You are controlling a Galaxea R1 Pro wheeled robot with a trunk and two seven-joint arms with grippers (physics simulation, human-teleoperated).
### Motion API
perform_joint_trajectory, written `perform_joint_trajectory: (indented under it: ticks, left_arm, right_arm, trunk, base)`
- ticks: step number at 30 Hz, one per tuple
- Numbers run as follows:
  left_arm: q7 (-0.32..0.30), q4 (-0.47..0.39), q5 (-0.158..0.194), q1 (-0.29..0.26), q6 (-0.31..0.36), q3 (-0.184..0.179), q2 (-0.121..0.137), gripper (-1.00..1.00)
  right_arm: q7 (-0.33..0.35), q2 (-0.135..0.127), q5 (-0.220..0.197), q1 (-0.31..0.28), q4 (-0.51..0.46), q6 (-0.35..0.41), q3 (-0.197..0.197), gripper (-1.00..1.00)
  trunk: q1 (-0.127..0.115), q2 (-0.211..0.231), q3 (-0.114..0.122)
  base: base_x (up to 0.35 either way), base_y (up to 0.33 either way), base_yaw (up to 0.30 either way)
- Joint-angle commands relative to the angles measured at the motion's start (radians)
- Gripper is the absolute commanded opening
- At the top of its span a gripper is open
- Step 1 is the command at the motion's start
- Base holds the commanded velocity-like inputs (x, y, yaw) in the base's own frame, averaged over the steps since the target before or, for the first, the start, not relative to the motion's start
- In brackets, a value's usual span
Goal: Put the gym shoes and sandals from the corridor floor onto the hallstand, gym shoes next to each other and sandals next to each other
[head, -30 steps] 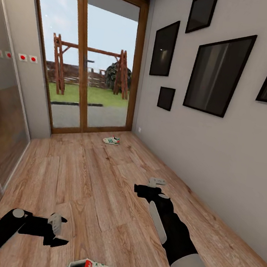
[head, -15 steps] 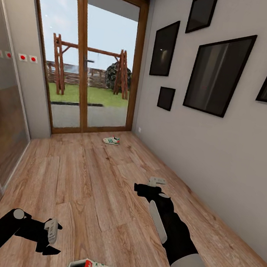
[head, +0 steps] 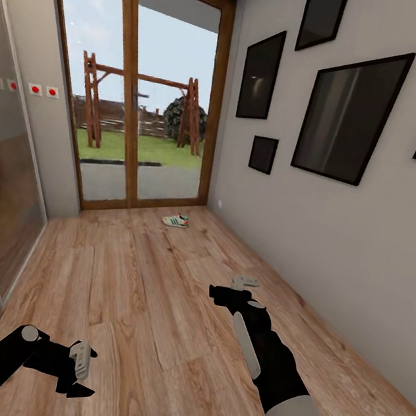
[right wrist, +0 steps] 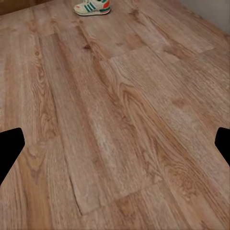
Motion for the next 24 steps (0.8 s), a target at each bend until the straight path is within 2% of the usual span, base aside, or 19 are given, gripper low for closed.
perform_joint_trajectory:
  ticks: [1,7,13,19,24]
  left_arm:
    - [0.000,-0.001,-0.004,0.000,-0.007,-0.003,0.001,1.00]
    - [0.000,-0.002,-0.004,0.000,-0.006,-0.003,0.001,1.00]
    - [0.000,-0.002,-0.004,0.000,-0.006,-0.003,0.000,1.00]
    - [0.000,-0.002,-0.004,0.000,-0.006,-0.003,-0.001,1.00]
    - [0.000,-0.002,-0.004,0.000,-0.005,-0.003,-0.005,1.00]
  right_arm:
    - [-0.010,0.000,-0.011,-0.001,-0.001,0.003,0.002,1.00]
    - [-0.010,0.000,-0.011,-0.001,-0.001,0.003,0.002,1.00]
    - [-0.010,0.000,-0.011,-0.001,-0.001,0.003,0.002,1.00]
    - [-0.010,0.000,-0.011,-0.001,-0.001,0.003,0.002,1.00]
    - [-0.010,0.000,-0.011,-0.001,-0.001,0.003,0.002,1.00]
  trunk:
    - [0.000,0.000,-0.001]
    - [0.000,0.000,-0.001]
    - [0.000,0.000,-0.001]
    - [0.000,0.000,-0.001]
    - [0.000,0.000,-0.001]
  base:
    - [0.052,0.048,0.000]
    - [0.024,0.031,0.000]
    - [0.079,0.217,0.000]
    - [0.034,0.098,0.000]
    - [0.178,0.171,0.000]
